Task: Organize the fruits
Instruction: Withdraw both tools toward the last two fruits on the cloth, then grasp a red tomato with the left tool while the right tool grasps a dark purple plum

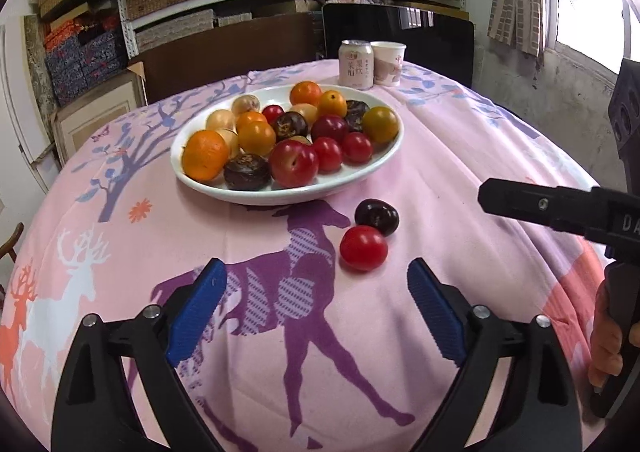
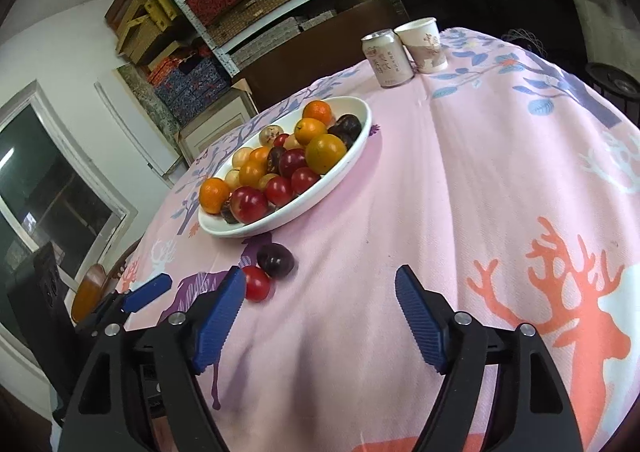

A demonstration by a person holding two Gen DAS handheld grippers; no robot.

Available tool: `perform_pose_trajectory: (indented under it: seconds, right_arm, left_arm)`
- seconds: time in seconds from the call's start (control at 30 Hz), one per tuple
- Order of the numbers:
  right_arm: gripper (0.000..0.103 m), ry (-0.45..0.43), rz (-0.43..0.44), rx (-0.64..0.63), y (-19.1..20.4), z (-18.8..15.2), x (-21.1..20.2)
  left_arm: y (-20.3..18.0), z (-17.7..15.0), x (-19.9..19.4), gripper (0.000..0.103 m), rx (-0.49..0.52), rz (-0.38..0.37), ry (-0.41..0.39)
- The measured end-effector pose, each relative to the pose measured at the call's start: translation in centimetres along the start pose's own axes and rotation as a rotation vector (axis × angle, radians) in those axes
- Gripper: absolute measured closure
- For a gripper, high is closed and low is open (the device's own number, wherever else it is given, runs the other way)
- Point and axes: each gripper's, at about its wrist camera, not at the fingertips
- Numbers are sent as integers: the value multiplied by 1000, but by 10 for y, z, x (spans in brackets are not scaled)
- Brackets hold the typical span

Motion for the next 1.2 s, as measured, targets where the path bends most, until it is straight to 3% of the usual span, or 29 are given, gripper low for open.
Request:
perform_pose_trajectory:
  seconds: [0.13,0.5,0.63,0.73,0.87,1.03,1.2]
  right_arm:
    - [23,13,7,34,-6,1,2]
    - [18,33,0,51,-8,0,5]
    - [18,41,-2,44,-7,0,6]
    - [18,43,-5,37,-6,0,7]
    - [18,41,-11,33,-6,0,7]
    - [18,35,-10,13,-1,0,9]
    - [18,31,-27,-126,29,-1,16]
  left_arm:
    - [5,9,15,13,-33,-49,36]
    - [-8,22,43,15,24,-11,78]
    - [-11,23,46,28,45,-23,85]
    - [-11,23,48,53,49,-48,97]
    - [-13,22,48,70,60,-77,94]
    - [-12,20,42,72,53,-97,75]
    - [5,12,27,72,29,-74,64]
Point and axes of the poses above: each gripper's, at about its wrist camera, not at the fingertips, and x roughly the way its jaws point, y to its left, z to its top, and after that the axes turned 9 degrees about -z, right-handed
